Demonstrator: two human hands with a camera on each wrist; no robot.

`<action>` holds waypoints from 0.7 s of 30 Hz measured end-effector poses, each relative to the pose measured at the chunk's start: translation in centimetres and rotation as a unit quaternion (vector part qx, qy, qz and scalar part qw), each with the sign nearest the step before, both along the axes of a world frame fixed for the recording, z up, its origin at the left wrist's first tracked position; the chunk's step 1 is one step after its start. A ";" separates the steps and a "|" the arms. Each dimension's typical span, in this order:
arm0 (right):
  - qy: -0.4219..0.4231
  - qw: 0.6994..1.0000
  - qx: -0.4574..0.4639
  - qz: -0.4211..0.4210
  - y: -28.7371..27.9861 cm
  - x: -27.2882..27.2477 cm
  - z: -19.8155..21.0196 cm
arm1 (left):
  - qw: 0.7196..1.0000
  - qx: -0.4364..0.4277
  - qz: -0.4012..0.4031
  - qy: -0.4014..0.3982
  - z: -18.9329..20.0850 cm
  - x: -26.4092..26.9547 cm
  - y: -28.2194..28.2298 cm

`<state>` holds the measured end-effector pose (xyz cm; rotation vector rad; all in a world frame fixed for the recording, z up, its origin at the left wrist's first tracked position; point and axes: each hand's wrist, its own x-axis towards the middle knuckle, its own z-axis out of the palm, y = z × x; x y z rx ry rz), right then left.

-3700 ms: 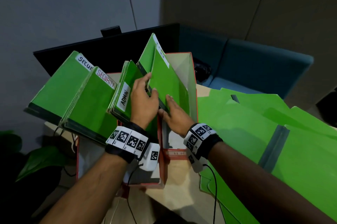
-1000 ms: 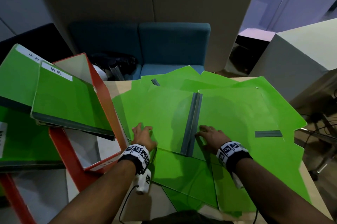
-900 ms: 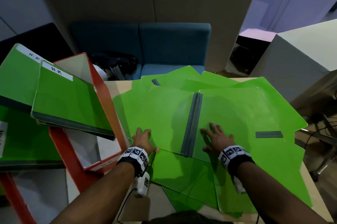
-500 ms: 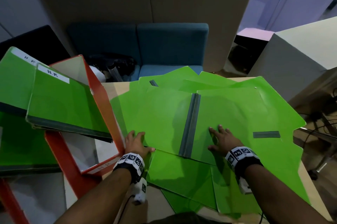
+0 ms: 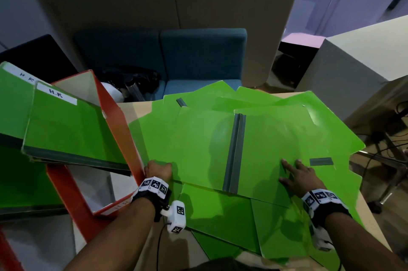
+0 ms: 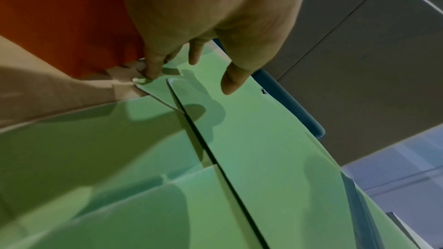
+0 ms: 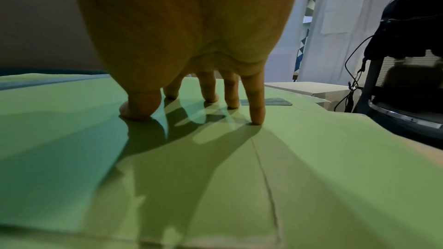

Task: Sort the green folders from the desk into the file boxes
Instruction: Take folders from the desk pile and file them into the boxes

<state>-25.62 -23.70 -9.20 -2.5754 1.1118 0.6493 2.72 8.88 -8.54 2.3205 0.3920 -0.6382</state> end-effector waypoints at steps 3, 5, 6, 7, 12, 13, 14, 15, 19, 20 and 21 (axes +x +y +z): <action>-0.003 1.000 0.000 0.005 -0.3 0.0 0.1 | 1.000 0.024 -0.014 -0.007 -0.3 -0.3 -0.1; -0.002 1.000 -0.002 0.005 -0.1 0.2 0.2 | 0.998 0.044 -0.039 -0.009 -0.4 -0.7 -0.1; -0.002 1.000 -0.002 0.003 0.0 0.2 0.1 | 0.997 0.053 -0.055 -0.006 -0.4 -1.0 -0.2; -0.003 1.000 -0.001 0.002 0.0 0.3 0.1 | 0.996 0.060 -0.067 -0.004 -0.5 -1.2 -0.2; -0.010 1.000 -0.004 0.006 0.0 0.3 0.1 | 0.994 0.061 -0.087 0.004 -0.3 -1.0 0.0; -0.011 1.000 -0.004 0.008 0.0 0.3 0.2 | 0.994 0.060 -0.086 0.004 -0.2 -0.9 0.1; -0.012 1.000 -0.004 0.009 0.0 0.4 0.3 | 0.995 0.058 -0.082 0.002 -0.2 -0.7 0.1; -0.012 1.000 -0.004 0.010 0.1 0.4 0.4 | 0.996 0.056 -0.075 0.000 -0.1 -0.6 0.1; -0.009 1.000 -0.004 0.010 0.3 0.5 0.8 | 0.997 0.030 -0.077 0.012 0.2 -0.1 0.3; -0.007 1.000 -0.004 0.011 0.3 0.6 0.9 | 0.997 0.020 -0.078 0.007 0.3 0.0 0.3; -0.004 1.000 -0.004 0.011 0.3 0.6 1.1 | 0.997 0.009 -0.076 -0.002 0.4 0.1 0.3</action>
